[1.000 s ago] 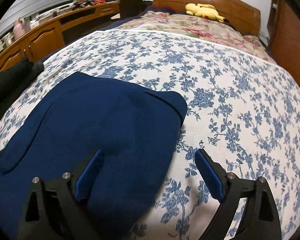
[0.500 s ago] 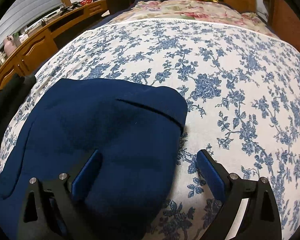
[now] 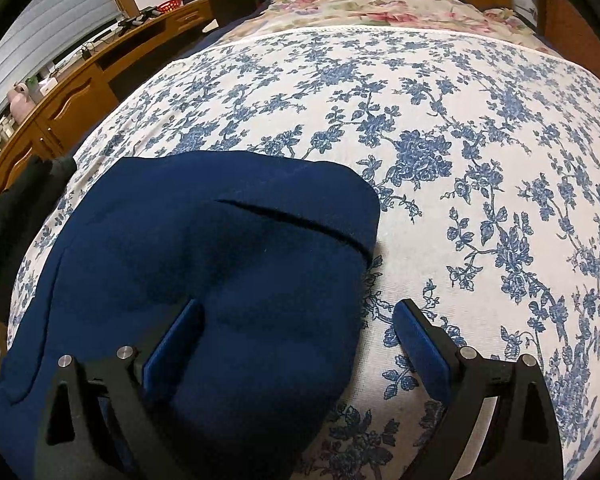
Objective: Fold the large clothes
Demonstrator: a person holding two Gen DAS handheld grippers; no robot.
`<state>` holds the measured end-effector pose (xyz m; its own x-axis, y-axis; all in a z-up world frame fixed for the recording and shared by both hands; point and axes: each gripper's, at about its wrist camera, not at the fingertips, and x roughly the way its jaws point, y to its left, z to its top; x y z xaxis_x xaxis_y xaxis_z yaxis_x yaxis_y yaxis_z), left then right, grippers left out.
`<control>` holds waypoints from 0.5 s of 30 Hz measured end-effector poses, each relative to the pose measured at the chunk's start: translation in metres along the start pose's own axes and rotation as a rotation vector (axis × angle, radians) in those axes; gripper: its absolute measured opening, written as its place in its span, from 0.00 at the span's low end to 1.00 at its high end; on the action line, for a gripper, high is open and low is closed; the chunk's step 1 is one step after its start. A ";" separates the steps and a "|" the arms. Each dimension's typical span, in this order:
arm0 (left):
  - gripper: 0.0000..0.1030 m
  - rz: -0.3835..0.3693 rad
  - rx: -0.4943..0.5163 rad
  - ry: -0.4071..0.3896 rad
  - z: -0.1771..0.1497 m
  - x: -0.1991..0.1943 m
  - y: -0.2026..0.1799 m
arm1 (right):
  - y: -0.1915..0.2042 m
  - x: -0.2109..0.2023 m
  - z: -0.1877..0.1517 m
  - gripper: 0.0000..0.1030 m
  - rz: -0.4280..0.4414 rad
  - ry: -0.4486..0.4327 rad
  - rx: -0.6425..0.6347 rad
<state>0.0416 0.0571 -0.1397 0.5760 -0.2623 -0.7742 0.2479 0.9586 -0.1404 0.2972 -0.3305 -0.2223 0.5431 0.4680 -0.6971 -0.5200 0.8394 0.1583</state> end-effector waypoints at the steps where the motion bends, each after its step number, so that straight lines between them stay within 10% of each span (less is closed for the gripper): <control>1: 0.54 0.001 0.000 0.001 0.001 0.000 0.000 | -0.001 0.000 0.000 0.94 0.006 0.002 0.003; 8: 0.42 -0.018 0.014 0.008 0.001 0.002 -0.002 | -0.006 0.004 0.004 0.90 0.061 0.017 0.026; 13: 0.21 -0.038 0.031 0.006 0.001 0.002 -0.007 | 0.002 -0.002 0.004 0.30 0.157 0.001 0.005; 15: 0.16 -0.050 0.034 -0.001 0.002 -0.001 -0.006 | 0.014 -0.008 0.005 0.22 0.115 -0.016 -0.057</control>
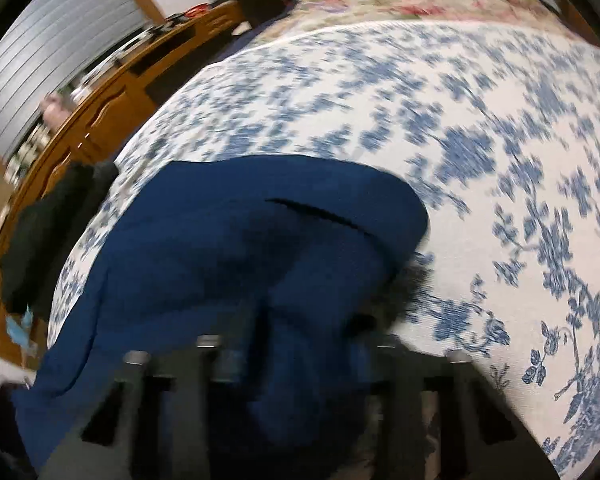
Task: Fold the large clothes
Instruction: 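Lift the folded blazer with both tools and carry it toward the desk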
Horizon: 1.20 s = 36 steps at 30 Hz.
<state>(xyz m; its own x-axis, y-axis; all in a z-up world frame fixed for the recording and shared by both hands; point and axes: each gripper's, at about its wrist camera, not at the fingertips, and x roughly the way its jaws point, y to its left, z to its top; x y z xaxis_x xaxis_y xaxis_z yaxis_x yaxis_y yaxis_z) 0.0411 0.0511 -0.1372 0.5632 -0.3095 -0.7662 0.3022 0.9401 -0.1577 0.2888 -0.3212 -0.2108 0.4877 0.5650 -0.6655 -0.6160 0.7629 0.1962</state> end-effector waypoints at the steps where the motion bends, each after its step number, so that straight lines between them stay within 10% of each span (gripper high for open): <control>1: 0.14 -0.001 0.004 -0.007 0.000 -0.002 -0.001 | 0.005 -0.002 0.001 0.19 -0.026 -0.002 -0.023; 21: 0.08 0.017 -0.012 -0.262 0.011 -0.091 0.038 | 0.104 -0.101 0.024 0.11 -0.110 -0.206 -0.174; 36: 0.07 0.244 -0.129 -0.468 -0.005 -0.230 0.167 | 0.312 -0.104 0.110 0.11 -0.011 -0.310 -0.387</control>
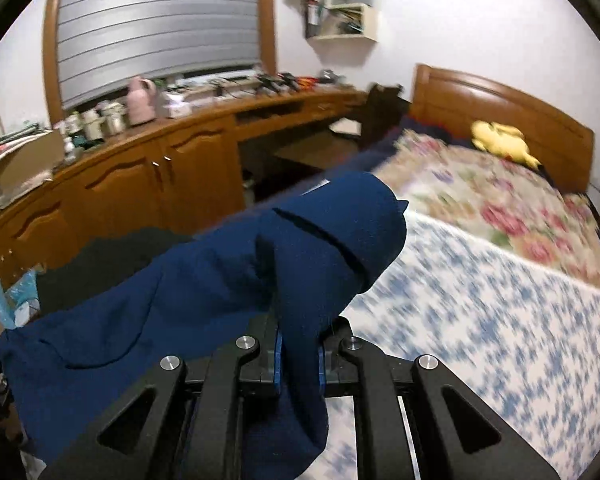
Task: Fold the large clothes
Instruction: 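Lift the folded blazer with both tools and carry it toward the desk, then lower the folded blazer beside the bed and open both tools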
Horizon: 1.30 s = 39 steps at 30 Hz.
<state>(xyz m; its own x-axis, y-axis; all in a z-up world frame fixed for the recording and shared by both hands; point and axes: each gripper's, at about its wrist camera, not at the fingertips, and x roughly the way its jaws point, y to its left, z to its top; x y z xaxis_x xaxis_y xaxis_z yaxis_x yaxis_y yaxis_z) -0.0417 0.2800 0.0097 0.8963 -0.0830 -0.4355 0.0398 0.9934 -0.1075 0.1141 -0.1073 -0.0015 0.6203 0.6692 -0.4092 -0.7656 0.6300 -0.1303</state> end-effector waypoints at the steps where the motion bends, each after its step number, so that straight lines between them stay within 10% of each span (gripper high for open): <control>1: 0.07 0.029 -0.011 -0.009 0.001 -0.006 0.013 | 0.010 0.008 0.006 0.11 0.010 -0.005 -0.012; 9: 0.07 0.285 -0.083 -0.051 0.002 -0.041 0.108 | 0.098 0.074 0.048 0.12 0.111 -0.034 -0.038; 14: 0.08 0.435 -0.168 0.029 -0.017 -0.029 0.157 | 0.146 0.128 0.038 0.18 0.127 0.124 -0.121; 19: 0.08 0.445 -0.235 0.078 -0.042 -0.017 0.183 | 0.170 0.138 0.000 0.41 0.078 0.151 -0.219; 30: 0.22 0.447 -0.227 0.032 -0.038 -0.059 0.182 | 0.216 0.114 -0.036 0.42 0.389 0.135 -0.273; 39: 0.30 0.471 -0.225 -0.028 -0.026 -0.092 0.187 | 0.239 0.157 -0.096 0.42 0.363 0.186 -0.410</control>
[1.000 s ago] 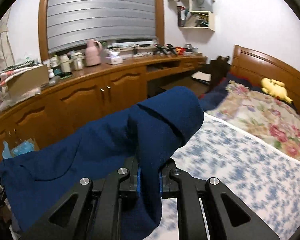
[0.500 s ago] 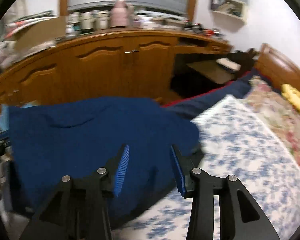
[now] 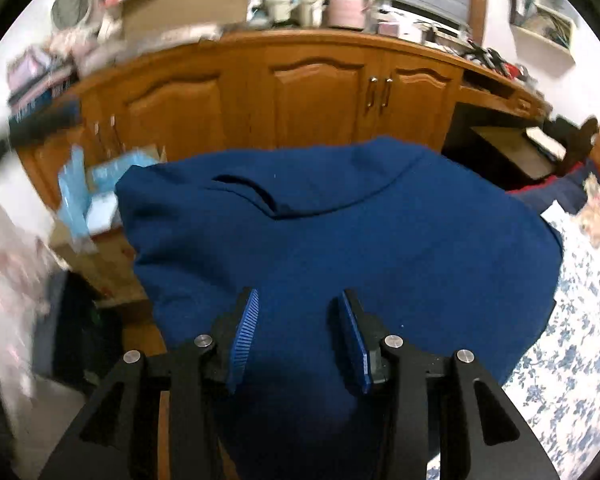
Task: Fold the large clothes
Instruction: 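Lower the folded blazer beside the bed and open both tools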
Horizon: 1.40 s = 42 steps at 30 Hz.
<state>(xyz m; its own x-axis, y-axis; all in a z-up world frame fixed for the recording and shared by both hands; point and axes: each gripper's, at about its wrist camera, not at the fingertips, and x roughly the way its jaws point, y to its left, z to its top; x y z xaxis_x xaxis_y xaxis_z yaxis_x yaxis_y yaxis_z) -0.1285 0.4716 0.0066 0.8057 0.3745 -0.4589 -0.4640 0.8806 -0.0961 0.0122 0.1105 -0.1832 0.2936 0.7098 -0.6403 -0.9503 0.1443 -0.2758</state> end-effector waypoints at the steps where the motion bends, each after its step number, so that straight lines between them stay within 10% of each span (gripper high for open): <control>1: 0.30 0.004 0.000 -0.002 0.001 -0.001 0.001 | 0.000 -0.002 -0.001 0.42 -0.005 -0.009 -0.001; 17: 0.32 -0.033 0.082 0.005 0.006 -0.002 -0.047 | -0.008 -0.088 -0.038 0.42 -0.028 -0.124 0.086; 42: 0.34 -0.192 0.222 0.061 -0.014 0.028 -0.221 | -0.051 -0.218 -0.177 0.72 -0.227 -0.221 0.276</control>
<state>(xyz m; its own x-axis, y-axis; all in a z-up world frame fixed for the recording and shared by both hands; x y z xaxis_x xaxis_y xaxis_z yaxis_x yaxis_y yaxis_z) -0.0091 0.2834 0.0024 0.8442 0.1822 -0.5041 -0.2074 0.9782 0.0064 0.0153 -0.1737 -0.1562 0.4984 0.7648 -0.4082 -0.8647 0.4721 -0.1712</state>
